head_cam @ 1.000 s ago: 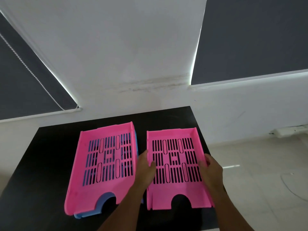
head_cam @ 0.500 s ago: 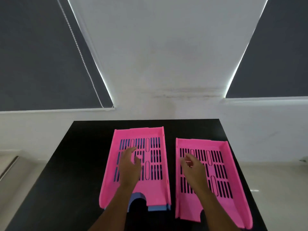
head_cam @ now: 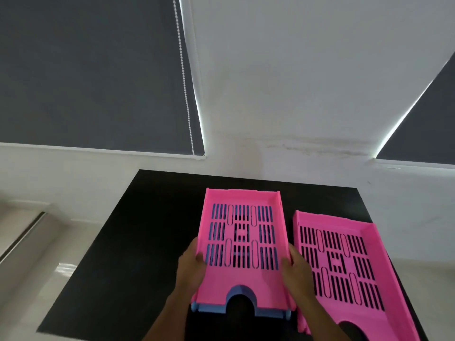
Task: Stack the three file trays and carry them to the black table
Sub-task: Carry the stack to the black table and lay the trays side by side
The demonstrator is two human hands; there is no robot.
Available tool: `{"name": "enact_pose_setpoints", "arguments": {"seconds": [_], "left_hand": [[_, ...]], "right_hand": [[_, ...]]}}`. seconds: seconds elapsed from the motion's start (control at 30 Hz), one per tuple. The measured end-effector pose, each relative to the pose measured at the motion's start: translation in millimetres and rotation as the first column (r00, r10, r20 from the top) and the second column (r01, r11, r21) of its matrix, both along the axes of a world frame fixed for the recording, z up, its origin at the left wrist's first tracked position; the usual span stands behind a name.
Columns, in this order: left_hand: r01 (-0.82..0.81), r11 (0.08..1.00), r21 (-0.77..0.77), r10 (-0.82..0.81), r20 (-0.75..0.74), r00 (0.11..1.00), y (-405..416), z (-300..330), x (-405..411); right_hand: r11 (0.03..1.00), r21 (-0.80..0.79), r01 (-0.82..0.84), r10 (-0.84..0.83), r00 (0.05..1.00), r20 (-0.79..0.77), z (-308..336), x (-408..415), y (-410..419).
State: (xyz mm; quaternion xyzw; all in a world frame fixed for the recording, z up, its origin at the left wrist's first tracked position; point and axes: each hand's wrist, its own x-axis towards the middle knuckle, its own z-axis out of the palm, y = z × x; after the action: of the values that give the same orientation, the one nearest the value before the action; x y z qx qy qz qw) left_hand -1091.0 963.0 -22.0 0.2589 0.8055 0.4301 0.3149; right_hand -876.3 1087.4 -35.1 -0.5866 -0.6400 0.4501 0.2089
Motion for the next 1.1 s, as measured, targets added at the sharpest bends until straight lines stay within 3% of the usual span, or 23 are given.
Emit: {"name": "enact_pose_setpoints", "arguments": {"seconds": [0.3, 0.47, 0.9, 1.1], "left_hand": [[-0.043, 0.994, 0.099, 0.047, -0.039, 0.998, -16, 14, -66], [-0.090, 0.992, 0.093, 0.097, -0.078, 0.992, -50, 13, -116], [-0.235, 0.972, -0.025, 0.226, -0.195, 0.955, -162, -17, -209], [-0.246, 0.968, -0.053, 0.239, -0.115, 0.964, -173, -34, -212]], "right_hand": [[0.994, 0.111, -0.002, 0.009, 0.998, -0.065, 22, -60, -8], [0.982, 0.155, -0.104, 0.113, 0.992, -0.051, 26, -118, -25], [0.918, 0.054, -0.394, 0.397, 0.916, -0.061, 1, -237, -101], [0.939, -0.023, -0.344, 0.345, 0.938, 0.036, -15, -247, -111]]}}
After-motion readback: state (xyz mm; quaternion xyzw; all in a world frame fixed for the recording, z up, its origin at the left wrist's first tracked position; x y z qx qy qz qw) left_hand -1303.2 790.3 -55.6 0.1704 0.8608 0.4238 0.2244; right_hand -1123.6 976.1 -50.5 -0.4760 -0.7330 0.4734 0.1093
